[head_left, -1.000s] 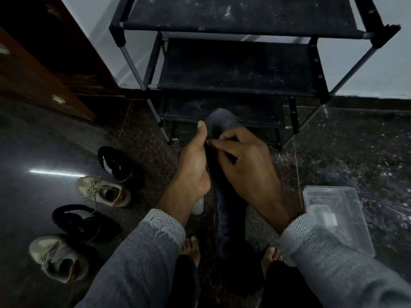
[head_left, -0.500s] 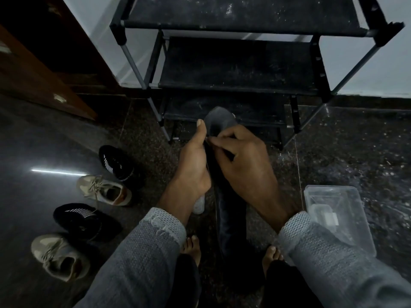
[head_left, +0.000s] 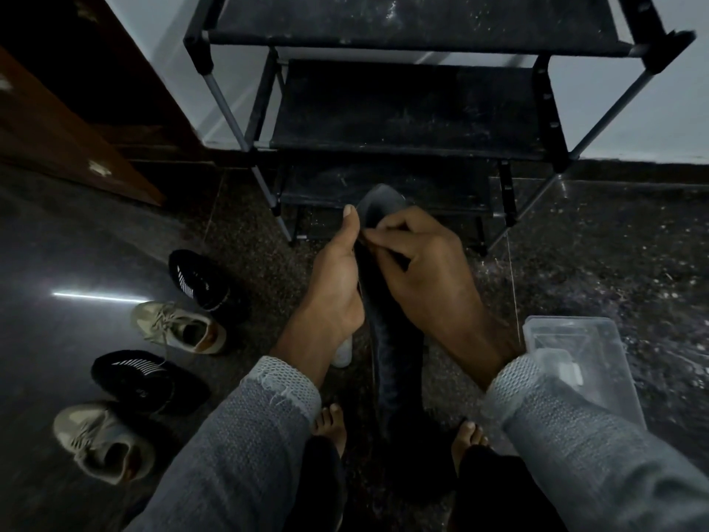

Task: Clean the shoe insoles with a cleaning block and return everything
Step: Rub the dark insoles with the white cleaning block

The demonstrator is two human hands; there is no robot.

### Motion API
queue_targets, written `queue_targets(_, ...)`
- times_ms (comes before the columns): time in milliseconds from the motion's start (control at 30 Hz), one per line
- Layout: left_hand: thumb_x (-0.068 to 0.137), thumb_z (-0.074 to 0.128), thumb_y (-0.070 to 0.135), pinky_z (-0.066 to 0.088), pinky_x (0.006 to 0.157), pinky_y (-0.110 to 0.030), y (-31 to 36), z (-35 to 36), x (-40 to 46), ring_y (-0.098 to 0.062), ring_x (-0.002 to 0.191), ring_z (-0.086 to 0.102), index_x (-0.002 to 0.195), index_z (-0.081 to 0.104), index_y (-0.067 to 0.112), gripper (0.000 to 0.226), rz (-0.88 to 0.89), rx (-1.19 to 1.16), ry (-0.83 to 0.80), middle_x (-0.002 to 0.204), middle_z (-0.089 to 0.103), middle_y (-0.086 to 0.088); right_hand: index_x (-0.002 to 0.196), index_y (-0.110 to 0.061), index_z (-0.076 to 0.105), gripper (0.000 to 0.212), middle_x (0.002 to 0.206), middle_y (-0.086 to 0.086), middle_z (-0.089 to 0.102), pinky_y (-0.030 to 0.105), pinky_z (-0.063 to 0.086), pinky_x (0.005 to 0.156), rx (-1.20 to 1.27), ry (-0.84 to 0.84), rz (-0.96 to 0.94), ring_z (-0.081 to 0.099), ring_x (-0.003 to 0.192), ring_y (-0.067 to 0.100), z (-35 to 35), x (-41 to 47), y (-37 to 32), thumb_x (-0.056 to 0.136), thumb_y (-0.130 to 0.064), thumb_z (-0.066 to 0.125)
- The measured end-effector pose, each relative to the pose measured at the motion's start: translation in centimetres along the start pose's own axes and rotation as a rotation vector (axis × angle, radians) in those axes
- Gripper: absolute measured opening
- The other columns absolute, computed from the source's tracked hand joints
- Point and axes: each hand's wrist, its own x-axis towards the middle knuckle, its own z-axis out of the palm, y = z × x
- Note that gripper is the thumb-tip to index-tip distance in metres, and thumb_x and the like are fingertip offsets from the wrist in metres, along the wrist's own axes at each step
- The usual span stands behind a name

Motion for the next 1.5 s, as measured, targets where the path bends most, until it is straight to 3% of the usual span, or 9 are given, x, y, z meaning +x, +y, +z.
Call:
queue_targets(100,0.099,0.033,0.053,0.053,0.086,-0.032,0.2,0.1,-0.1,-0.023,0.104,0.068,0.111,0.067,0.009,0.056,-0.021,-0.011,0.001,0.113,0.071,-0.012,0.102,-0.007,0.075,0.019,0.096,0.006,0.066,0.028,0.055,0.079,-0.054,0.005,0.009,0.063,0.086,0.015,-0.1,0.1,0.5,0.086,-0.003,0.065)
queue_targets(267,0.101,0.032,0.05,0.051,0.094,-0.034,-0.2,0.4,0.0,-0.025,0.116,0.062,0.133,0.056,0.011,0.057,-0.03,-0.012,0.001,0.128,0.063,-0.013,0.102,-0.01,0.075,0.016,0.094,0.005,0.064,0.032,0.054,0.074,-0.077,0.122,0.161,0.062,0.082,0.014,-1.0,1.2,1.6,0.091,-0.015,0.064)
queue_targets(500,0.099,0.035,0.054,0.057,0.078,-0.029,0.4,-0.1,0.0,-0.021,0.098,0.071,0.106,0.068,0.011,0.055,-0.004,0.001,0.036,0.107,0.073,-0.011,0.102,-0.007,0.075,0.019,0.095,0.005,0.066,0.027,0.054,0.078,-0.009,-0.038,-0.016,0.063,0.086,0.014,0.1,-0.3,-0.3,0.086,-0.005,0.065)
queue_targets(733,0.098,0.032,0.056,0.054,0.086,-0.035,0.2,-0.1,0.3,-0.025,0.103,0.068,0.116,0.065,0.009,0.06,-0.054,-0.045,0.031,0.117,0.069,-0.015,0.099,-0.011,0.076,0.014,0.092,0.004,0.065,0.034,0.055,0.074,-0.091,0.046,0.12,0.063,0.081,0.014,-0.6,0.2,1.1,0.087,-0.011,0.068)
queue_targets(900,0.099,0.036,0.054,0.057,0.082,-0.031,0.4,0.0,0.2,-0.023,0.102,0.069,0.112,0.067,0.008,0.058,-0.018,-0.031,0.091,0.113,0.07,-0.014,0.1,-0.009,0.076,0.017,0.093,0.002,0.066,0.02,0.051,0.076,0.007,-0.029,0.036,0.062,0.083,0.01,0.3,-0.6,-0.6,0.086,-0.007,0.066)
queue_targets(1000,0.099,0.036,0.053,0.059,0.08,-0.03,0.6,-0.1,0.3,-0.022,0.093,0.072,0.104,0.069,0.007,0.057,-0.015,-0.029,0.101,0.105,0.073,-0.014,0.098,-0.01,0.076,0.016,0.092,0.002,0.066,0.029,0.054,0.073,-0.002,-0.08,-0.005,0.063,0.082,0.013,0.3,-0.9,-0.8,0.086,-0.008,0.066)
queue_targets(1133,0.099,0.033,0.057,0.055,0.084,-0.035,0.5,-0.1,0.2,-0.025,0.101,0.07,0.113,0.066,0.008,0.06,-0.046,-0.056,0.075,0.112,0.071,-0.015,0.096,-0.013,0.077,0.015,0.089,0.003,0.066,0.036,0.055,0.071,-0.059,-0.022,0.082,0.063,0.08,0.015,-0.2,-0.5,0.4,0.085,-0.008,0.068)
queue_targets(1300,0.099,0.034,0.056,0.058,0.08,-0.034,0.6,0.0,0.2,-0.025,0.097,0.071,0.111,0.066,0.006,0.06,-0.035,-0.088,0.098,0.108,0.072,-0.016,0.096,-0.012,0.077,0.014,0.09,0.002,0.067,0.023,0.052,0.074,0.007,0.002,0.114,0.063,0.08,0.01,0.1,-0.7,-0.4,0.085,-0.008,0.069)
queue_targets(1500,0.098,0.034,0.057,0.06,0.072,-0.03,0.9,-0.3,0.1,-0.024,0.095,0.072,0.11,0.065,0.006,0.061,-0.039,-0.092,0.122,0.111,0.07,-0.017,0.097,-0.014,0.077,0.016,0.09,0.0,0.066,0.035,0.056,0.071,0.007,-0.097,0.038,0.063,0.079,0.012,0.0,-1.0,-1.0,0.086,-0.01,0.067)
